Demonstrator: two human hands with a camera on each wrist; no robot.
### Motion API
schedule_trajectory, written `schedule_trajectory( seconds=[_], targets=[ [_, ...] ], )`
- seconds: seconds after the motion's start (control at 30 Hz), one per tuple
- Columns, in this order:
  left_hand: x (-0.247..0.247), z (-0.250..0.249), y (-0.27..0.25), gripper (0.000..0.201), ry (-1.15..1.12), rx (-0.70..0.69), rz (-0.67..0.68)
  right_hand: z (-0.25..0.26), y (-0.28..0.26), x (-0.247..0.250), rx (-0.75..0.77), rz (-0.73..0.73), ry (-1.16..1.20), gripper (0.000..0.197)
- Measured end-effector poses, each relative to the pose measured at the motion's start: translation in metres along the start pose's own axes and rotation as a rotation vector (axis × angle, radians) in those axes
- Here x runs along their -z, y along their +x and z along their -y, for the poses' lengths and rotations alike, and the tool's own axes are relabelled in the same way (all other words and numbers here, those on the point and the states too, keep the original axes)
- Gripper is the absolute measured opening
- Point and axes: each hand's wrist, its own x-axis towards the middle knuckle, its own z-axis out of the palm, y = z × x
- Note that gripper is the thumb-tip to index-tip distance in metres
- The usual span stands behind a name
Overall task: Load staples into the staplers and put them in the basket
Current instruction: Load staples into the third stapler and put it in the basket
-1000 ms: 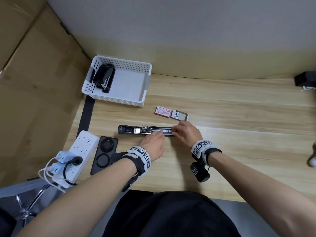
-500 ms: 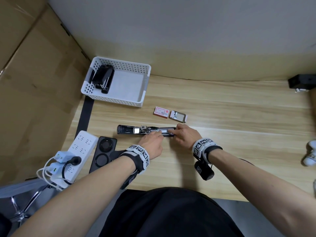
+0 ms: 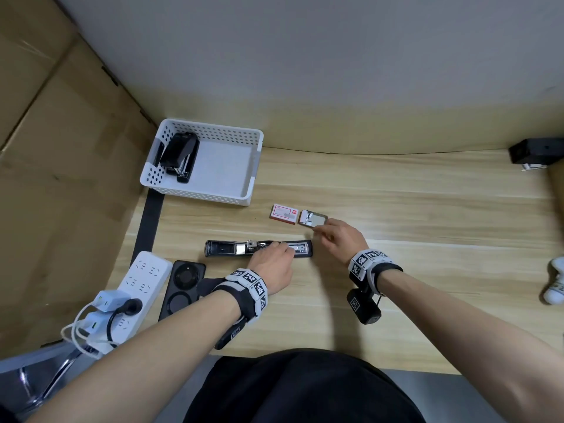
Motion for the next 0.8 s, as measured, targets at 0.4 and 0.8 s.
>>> schedule_trajectory(
  seconds=[0.4, 0.8],
  targets=[
    [0.026, -0.009, 0.056, 0.036, -0.005, -0.044, 0.043, -0.016, 0.048, 0.002, -0.059, 0.026, -0.017, 0.02],
    [0.023, 0.0, 0.081, 0.04, 0.051, -0.038, 0.128, -0.024, 0.067, 0.0, -0.034, 0.09, -0.034, 0.019]
  ],
)
